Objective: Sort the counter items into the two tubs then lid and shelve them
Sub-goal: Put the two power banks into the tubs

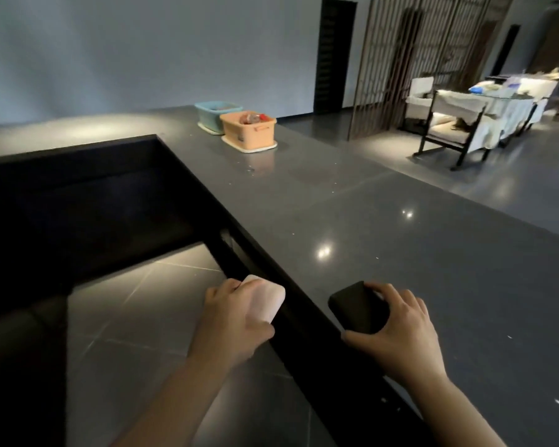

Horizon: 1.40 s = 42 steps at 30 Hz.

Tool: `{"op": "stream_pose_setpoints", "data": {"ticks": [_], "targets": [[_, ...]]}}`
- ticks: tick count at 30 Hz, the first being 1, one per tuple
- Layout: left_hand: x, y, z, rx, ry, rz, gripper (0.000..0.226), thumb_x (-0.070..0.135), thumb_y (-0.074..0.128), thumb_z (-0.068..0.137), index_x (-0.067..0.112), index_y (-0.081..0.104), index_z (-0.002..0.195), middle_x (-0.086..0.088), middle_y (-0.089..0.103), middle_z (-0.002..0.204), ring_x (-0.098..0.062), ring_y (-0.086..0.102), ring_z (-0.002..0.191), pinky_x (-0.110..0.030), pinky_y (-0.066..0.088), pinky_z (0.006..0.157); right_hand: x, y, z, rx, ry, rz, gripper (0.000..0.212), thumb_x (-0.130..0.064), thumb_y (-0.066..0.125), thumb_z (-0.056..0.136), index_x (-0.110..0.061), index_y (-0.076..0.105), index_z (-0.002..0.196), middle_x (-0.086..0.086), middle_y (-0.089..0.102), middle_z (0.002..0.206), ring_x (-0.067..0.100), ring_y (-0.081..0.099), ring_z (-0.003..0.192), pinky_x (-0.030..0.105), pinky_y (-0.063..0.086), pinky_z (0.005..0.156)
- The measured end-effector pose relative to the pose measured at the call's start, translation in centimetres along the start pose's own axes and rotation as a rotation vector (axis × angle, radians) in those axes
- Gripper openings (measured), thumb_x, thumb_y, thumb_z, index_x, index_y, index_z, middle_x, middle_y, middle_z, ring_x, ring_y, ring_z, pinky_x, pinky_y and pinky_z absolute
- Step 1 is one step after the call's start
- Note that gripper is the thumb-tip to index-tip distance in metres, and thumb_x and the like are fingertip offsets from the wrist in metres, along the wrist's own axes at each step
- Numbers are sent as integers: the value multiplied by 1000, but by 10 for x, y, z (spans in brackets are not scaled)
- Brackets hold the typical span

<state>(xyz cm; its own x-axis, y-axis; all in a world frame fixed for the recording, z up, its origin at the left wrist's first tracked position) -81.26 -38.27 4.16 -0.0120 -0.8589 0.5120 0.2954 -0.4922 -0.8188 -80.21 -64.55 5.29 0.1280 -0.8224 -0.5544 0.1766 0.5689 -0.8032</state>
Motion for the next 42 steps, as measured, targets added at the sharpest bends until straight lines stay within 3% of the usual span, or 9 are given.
{"op": "stream_pose_setpoints", "data": {"ticks": [5,11,16,22,29,32,38,42], "targets": [[-71,-31,47,81,-26,7,62,41,65,57,32,55,117,6,56,110,-13,33,86,-28,33,79,-71,54,61,-28,-84,-8,82,-53,77,54,-40,45,128,-14,46,104,7,39,102,25,39,81],[-148,-34,133,56,-74,-4,72,50,66,57,35,50,126,7,52,121,-19,38,105,-32,41,83,-127,124,159,-45,-156,2,81,-54,76,52,-40,46,126,-13,47,103,9,40,102,27,41,81],[-198,-37,239,72,-120,-44,76,43,73,59,36,49,131,9,49,127,-18,35,113,-33,44,91,-164,186,257,-55,-182,46,80,-53,76,52,-42,46,125,-13,47,105,8,38,104,28,43,83],[-256,-40,353,37,-174,-70,74,45,71,63,40,45,131,14,42,128,-15,28,113,-42,56,75,-217,253,373,-134,-201,30,81,-54,76,54,-43,43,127,-11,45,107,10,40,106,30,45,88],[-349,-46,469,50,-206,-73,74,44,70,65,38,44,134,14,41,128,-13,28,112,-37,52,82,-284,336,489,-180,-228,27,79,-53,76,57,-43,42,127,-11,43,107,8,38,103,27,41,85],[-393,-49,529,44,-187,-83,74,42,72,65,38,43,134,15,41,129,-11,27,113,-30,43,85,-315,375,539,-163,-201,28,79,-52,77,57,-42,42,128,-10,44,108,10,38,106,30,43,88],[-473,-72,666,5,-88,-101,72,43,70,64,40,45,131,24,36,112,-7,26,103,-27,33,79,-374,435,643,-125,-108,31,79,-54,76,57,-45,40,126,-11,44,106,8,37,102,27,38,85],[-510,-78,755,-9,-30,-95,73,44,69,62,39,46,131,18,42,121,-11,29,105,-29,35,83,-404,464,706,-120,-53,22,80,-57,75,56,-48,36,126,-13,43,106,7,38,101,27,41,86]]}}
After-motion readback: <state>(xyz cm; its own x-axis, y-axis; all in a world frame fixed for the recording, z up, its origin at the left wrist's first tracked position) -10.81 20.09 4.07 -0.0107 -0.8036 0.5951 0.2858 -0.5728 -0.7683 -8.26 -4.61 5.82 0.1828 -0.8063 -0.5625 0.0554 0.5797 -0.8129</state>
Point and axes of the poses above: each hand's wrist, its own z-axis towards the middle knuckle, its own y-axis out of the palm, x = y × z, the point moved 6 cm from there along z, towards the middle knuckle
